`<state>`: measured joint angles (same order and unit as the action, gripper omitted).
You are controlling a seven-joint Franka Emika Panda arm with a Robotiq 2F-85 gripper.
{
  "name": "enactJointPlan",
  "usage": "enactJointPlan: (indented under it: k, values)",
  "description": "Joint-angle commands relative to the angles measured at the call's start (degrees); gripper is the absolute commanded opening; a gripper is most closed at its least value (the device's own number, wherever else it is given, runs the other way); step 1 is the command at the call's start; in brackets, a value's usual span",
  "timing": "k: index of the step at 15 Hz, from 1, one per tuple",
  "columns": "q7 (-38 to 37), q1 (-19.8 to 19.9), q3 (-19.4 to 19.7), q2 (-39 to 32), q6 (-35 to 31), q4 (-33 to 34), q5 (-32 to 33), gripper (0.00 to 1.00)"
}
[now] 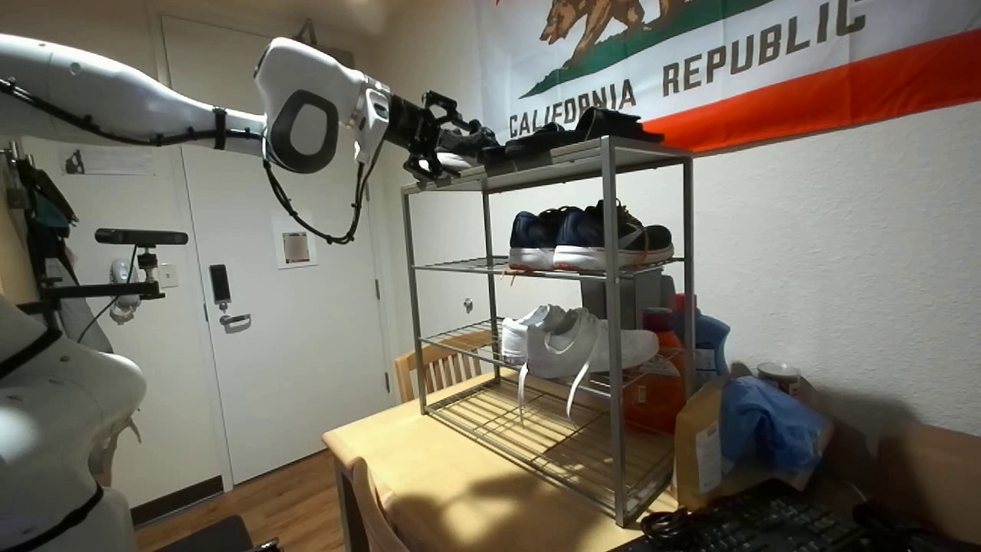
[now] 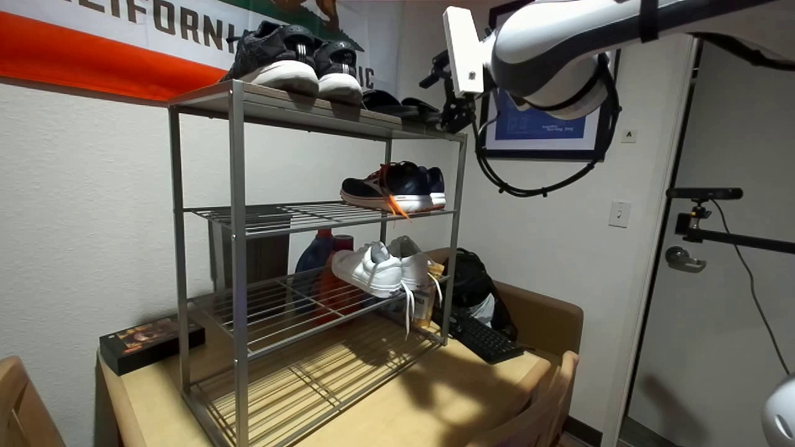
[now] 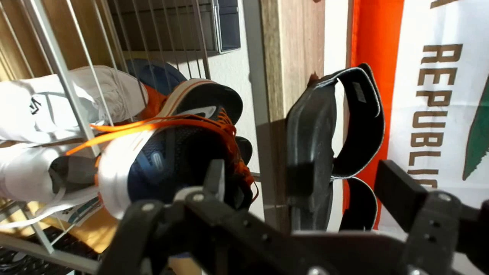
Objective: Pick up the flip flop from the middle rack and put it on the top rack.
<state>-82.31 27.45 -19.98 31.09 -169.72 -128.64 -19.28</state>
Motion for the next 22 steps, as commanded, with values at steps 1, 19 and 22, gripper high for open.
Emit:
enactJointPlan:
  k: [1,19,22]
  values:
    - [1.64,-7.39,6.36,4.76,0.31,-6.04,3.36,1.00]
    - [34.39,-17.24,19.92,8.12,46.71,-6.55,13.94,1.00]
    - [42.05,-18.18,22.11,7.65,56.54,-4.33,13.85,1.00]
